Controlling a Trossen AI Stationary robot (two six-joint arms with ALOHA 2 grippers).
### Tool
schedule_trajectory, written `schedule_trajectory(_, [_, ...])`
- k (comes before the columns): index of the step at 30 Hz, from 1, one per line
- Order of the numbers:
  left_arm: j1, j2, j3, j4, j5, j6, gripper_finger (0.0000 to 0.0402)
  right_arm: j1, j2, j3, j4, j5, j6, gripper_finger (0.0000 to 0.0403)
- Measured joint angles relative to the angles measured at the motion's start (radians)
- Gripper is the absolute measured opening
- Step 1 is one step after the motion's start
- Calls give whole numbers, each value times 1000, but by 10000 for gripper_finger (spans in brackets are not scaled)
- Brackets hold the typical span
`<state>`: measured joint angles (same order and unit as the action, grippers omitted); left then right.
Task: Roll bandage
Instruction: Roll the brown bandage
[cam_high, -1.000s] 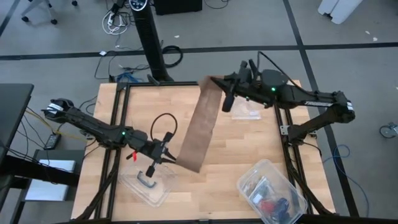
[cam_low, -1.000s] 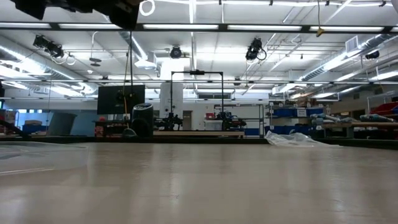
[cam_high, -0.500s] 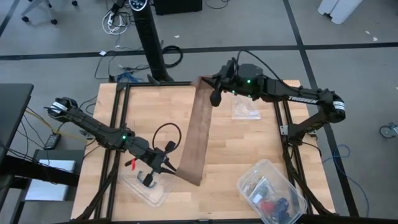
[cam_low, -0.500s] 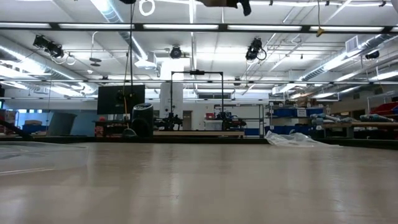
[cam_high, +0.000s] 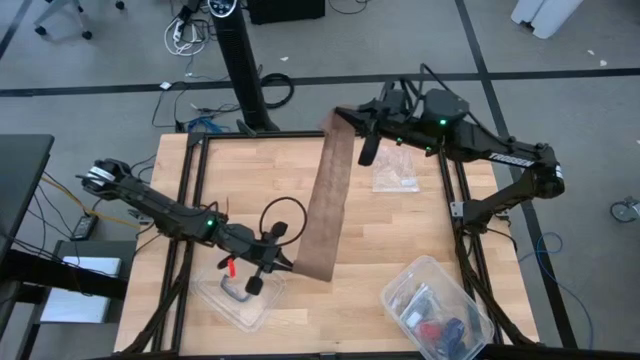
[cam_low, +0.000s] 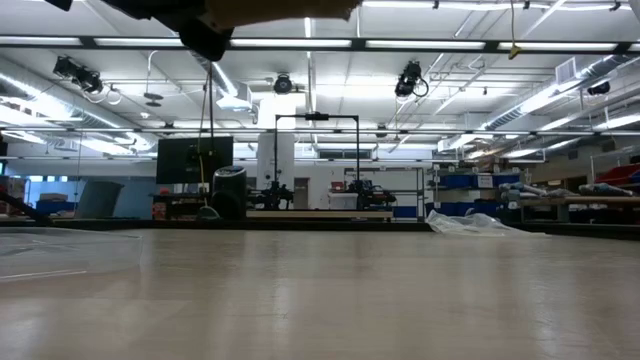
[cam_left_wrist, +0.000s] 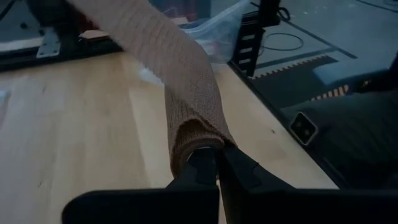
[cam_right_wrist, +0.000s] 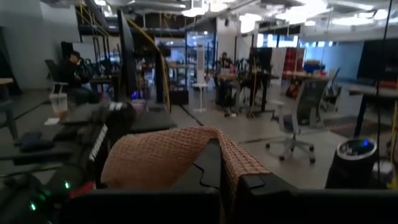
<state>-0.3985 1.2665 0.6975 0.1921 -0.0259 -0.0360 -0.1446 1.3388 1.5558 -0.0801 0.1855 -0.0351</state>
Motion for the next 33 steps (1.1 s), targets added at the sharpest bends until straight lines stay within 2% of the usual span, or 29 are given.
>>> schedule_trajectory(7, [48, 17, -4, 3, -11, -48, 0, 77, 0, 101, -56, 89, -57, 0])
schedule_trajectory(13, [92, 17, -49, 29, -15, -106, 0, 110, 0, 155, -59, 112, -80, 0])
schedule_trajectory(23, [180, 18, -82, 41, -91, -204, 1, 156, 0, 165, -55, 140, -98, 0])
schedule_trajectory(31, [256, 18, -82, 40, -102, -261, 1, 205, 0, 166, -24, 144, -107, 0])
schedule_trajectory(33, [278, 18, -82, 39, -104, -262, 1, 224, 1, 177, -36, 172, -123, 0])
